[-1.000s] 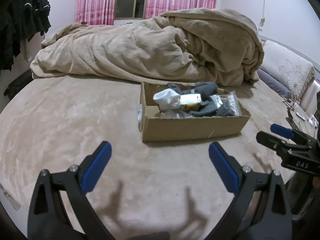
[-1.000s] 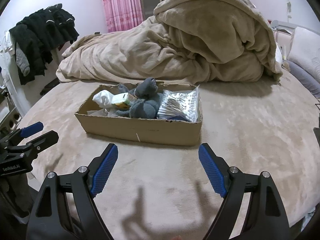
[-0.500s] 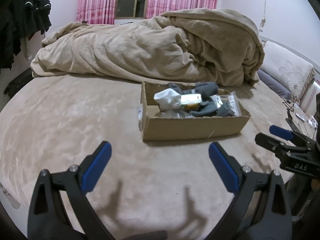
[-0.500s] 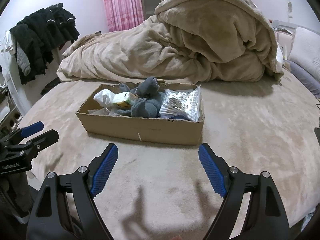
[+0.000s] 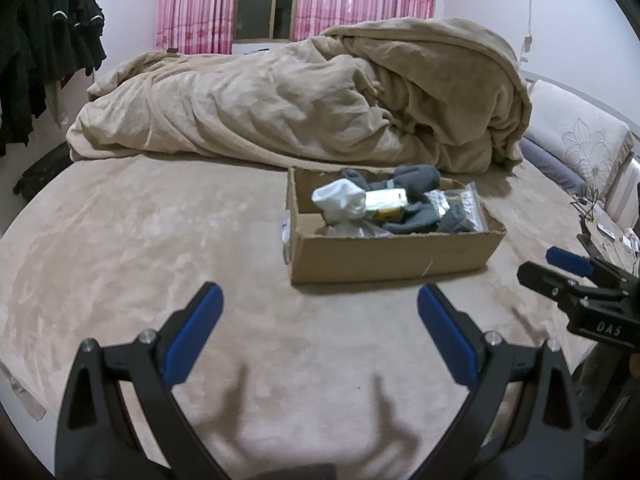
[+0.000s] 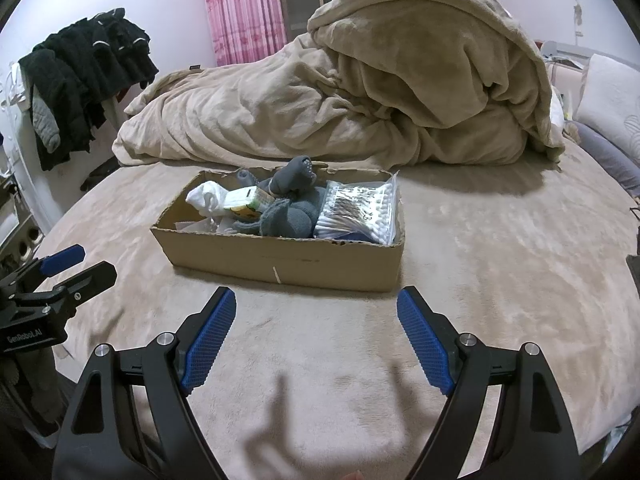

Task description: Organize objects

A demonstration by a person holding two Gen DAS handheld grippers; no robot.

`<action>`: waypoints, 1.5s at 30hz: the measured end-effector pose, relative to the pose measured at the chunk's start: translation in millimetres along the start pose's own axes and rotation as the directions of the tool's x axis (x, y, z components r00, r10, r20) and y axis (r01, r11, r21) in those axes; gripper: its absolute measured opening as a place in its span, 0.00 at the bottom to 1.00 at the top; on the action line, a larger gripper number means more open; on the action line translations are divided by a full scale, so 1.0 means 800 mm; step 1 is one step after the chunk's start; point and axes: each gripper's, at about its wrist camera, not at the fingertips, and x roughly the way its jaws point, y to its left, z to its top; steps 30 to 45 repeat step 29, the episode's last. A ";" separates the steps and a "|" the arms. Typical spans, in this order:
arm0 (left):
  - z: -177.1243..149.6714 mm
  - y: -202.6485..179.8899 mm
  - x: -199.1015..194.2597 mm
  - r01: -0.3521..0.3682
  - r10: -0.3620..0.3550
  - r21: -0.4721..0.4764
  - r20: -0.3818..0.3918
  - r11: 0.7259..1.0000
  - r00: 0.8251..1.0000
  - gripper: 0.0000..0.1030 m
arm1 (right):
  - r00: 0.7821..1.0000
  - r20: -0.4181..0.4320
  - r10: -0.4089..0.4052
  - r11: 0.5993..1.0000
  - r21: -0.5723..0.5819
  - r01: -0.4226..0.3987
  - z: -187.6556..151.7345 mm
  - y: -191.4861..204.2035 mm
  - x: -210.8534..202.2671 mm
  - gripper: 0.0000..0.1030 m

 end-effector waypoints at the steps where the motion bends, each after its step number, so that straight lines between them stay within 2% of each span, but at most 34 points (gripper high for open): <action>1: 0.000 0.000 0.000 -0.002 0.002 0.001 0.002 1.000 1.000 0.96 | 1.000 0.001 0.000 1.000 0.000 0.000 0.000 0.000 0.000 0.83; 45: -0.004 -0.003 0.003 -0.027 0.027 0.020 -0.004 0.999 1.000 0.96 | 1.000 -0.004 0.001 1.000 -0.010 -0.001 0.000 0.003 -0.001 0.83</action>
